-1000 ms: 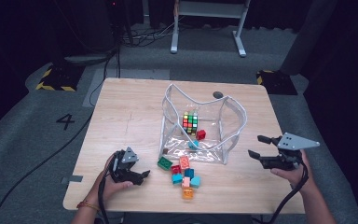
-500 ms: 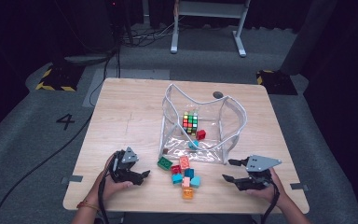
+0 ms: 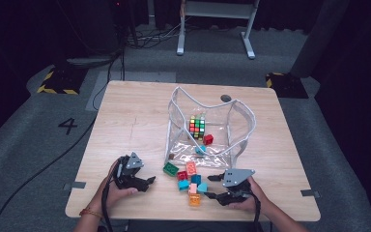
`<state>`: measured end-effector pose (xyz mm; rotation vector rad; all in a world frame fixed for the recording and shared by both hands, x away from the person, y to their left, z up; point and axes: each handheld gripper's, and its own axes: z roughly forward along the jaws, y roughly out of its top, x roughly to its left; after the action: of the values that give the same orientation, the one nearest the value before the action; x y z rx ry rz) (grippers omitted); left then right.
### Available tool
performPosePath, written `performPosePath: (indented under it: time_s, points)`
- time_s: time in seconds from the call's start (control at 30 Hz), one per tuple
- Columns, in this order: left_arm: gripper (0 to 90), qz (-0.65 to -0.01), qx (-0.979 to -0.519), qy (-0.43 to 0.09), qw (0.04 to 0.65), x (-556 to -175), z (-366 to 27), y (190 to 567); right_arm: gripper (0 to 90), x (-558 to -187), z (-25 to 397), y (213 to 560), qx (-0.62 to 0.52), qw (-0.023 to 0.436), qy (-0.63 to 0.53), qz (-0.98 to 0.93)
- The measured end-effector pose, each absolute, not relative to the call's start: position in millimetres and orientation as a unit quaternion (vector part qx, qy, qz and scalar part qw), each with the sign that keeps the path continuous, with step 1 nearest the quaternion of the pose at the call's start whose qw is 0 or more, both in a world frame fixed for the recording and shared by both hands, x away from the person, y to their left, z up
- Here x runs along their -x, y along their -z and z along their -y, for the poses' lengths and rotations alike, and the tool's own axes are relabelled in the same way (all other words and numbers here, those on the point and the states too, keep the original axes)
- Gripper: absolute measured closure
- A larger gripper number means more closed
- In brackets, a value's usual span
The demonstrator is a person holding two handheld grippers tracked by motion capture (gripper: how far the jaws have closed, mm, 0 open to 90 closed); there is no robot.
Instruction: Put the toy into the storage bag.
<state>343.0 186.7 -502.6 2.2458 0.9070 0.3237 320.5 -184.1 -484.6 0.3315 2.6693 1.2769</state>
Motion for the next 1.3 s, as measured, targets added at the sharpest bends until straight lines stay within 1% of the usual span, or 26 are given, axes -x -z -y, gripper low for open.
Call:
performPosePath:
  time_s: [0.1, 0.2, 0.27, 0.3, 0.37, 0.43, 0.5, 0.53, 0.57, 0.6, 0.73, 0.8, 0.9, 1.0, 1.13, 1.3]
  points:
    - [13.0, -0.349, -0.864, -0.125, 0.342, -343, -187, 503, 43.1, -318, 178, 486, -0.111, 0.072, -0.421, -0.897]
    - [13.0, -0.349, -0.864, -0.124, 0.342, -343, -187, 503, 44.5, -321, 174, 491, -0.096, 0.082, -0.416, -0.900]
    - [13.0, -0.349, -0.864, -0.124, 0.342, -343, -187, 503, 46.1, -319, 173, 492, -0.121, 0.067, -0.409, -0.902]
    - [13.0, -0.349, -0.864, -0.124, 0.342, -343, -187, 503, 46.1, -319, 173, 492, -0.121, 0.067, -0.409, -0.902]
    - [13.0, -0.349, -0.864, -0.125, 0.342, -343, -187, 503, 50.8, -322, 170, 495, -0.107, 0.075, -0.407, -0.904]
    - [13.0, -0.349, -0.864, -0.125, 0.342, -343, -187, 503, 55.9, -321, 170, 496, -0.118, 0.072, -0.402, -0.905]
    - [13.0, -0.349, -0.864, -0.125, 0.342, -343, -187, 503, 57.8, -325, 171, 498, -0.100, 0.079, -0.406, -0.905]
    - [13.0, -0.349, -0.864, -0.125, 0.342, -343, -187, 503, 58.4, -323, 172, 498, -0.114, 0.075, -0.405, -0.904]
    - [13.0, -0.349, -0.864, -0.125, 0.342, -343, -187, 503, 58.6, -323, 174, 497, -0.119, 0.071, -0.400, -0.906]
    - [13.0, -0.349, -0.864, -0.125, 0.342, -343, -187, 503, 58.7, -326, 175, 497, -0.100, 0.083, -0.408, -0.904]
    - [13.0, -0.349, -0.864, -0.126, 0.342, -343, -187, 503, 58.8, -323, 182, 494, -0.122, 0.078, -0.404, -0.903]
    - [13.0, -0.349, -0.864, -0.125, 0.342, -343, -187, 503, 58.8, -327, 187, 494, -0.103, 0.088, -0.412, -0.901]
    - [13.0, -0.349, -0.864, -0.125, 0.342, -343, -187, 503, 58.9, -326, 196, 490, -0.123, 0.085, -0.407, -0.901]
    - [13.0, -0.349, -0.864, -0.125, 0.342, -343, -187, 503, 58.9, -330, 207, 486, -0.119, 0.097, -0.413, -0.898]
    - [13.0, -0.349, -0.864, -0.125, 0.342, -343, -187, 503, 58.9, -333, 224, 480, -0.142, 0.103, -0.418, -0.891]
    - [13.0, -0.349, -0.864, -0.126, 0.342, -343, -187, 503, 58.9, -337, 245, 474, -0.160, 0.124, -0.419, -0.885]
